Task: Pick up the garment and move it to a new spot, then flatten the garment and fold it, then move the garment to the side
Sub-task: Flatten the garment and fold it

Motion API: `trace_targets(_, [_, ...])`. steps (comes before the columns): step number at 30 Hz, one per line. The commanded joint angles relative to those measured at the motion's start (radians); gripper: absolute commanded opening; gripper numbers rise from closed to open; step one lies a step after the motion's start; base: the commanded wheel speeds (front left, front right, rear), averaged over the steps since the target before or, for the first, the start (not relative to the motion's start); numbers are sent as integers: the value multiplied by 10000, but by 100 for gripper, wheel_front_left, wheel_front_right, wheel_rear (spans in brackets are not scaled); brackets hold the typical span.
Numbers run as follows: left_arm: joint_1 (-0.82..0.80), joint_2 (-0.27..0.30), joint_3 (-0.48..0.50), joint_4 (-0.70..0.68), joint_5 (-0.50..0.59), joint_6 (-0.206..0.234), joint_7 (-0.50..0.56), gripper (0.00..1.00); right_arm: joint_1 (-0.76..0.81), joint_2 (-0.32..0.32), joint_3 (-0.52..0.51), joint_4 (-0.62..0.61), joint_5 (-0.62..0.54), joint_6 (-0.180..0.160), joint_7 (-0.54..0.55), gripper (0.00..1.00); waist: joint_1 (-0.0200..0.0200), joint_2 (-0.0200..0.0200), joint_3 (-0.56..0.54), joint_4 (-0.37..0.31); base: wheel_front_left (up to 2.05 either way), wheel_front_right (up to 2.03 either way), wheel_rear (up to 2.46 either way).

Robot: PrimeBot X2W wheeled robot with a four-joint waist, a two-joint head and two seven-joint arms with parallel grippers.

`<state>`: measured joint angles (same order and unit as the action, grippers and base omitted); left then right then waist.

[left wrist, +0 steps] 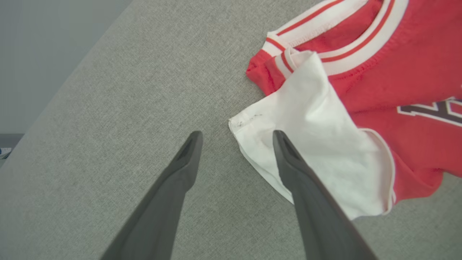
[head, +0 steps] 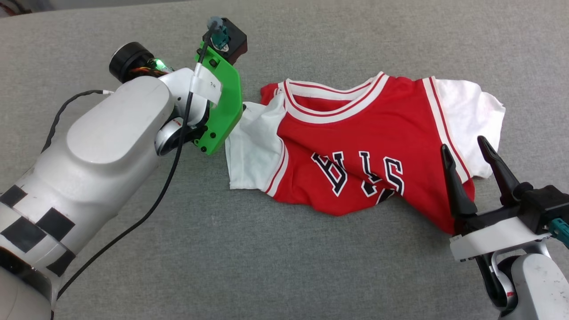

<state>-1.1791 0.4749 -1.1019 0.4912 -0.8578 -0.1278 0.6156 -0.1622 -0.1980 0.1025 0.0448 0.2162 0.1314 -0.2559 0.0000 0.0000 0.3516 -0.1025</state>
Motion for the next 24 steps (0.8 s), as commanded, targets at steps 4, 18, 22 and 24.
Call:
trace_targets(4, [-420, 33, -769, 568, -548, -28, 358, 100, -340, 122, 61, -164, -126, -7, -58, 100, 0, 0, 772, -555, 0, 0, 0])
trace_targets(18, [103, 52, -1754, 1069, -671, -28, 38, 0, -584, 176, 54, -203, -261, -7, -59, 100, 0, 0, 907, -478, 0, 0, 0])
trace_targets(22, [-2, 150, -1767, 871, -759, -28, -908, 0, -505, 130, 5, -232, -321, -7, -59, 100, 0, 0, 650, -258, 0, 0, 0])
trace_targets(24, [-83, 293, -1770, 712, -726, -28, -1535, 0, -412, 110, -28, -222, -353, -7, -59, 100, 0, 0, 467, -147, 0, 0, 0])
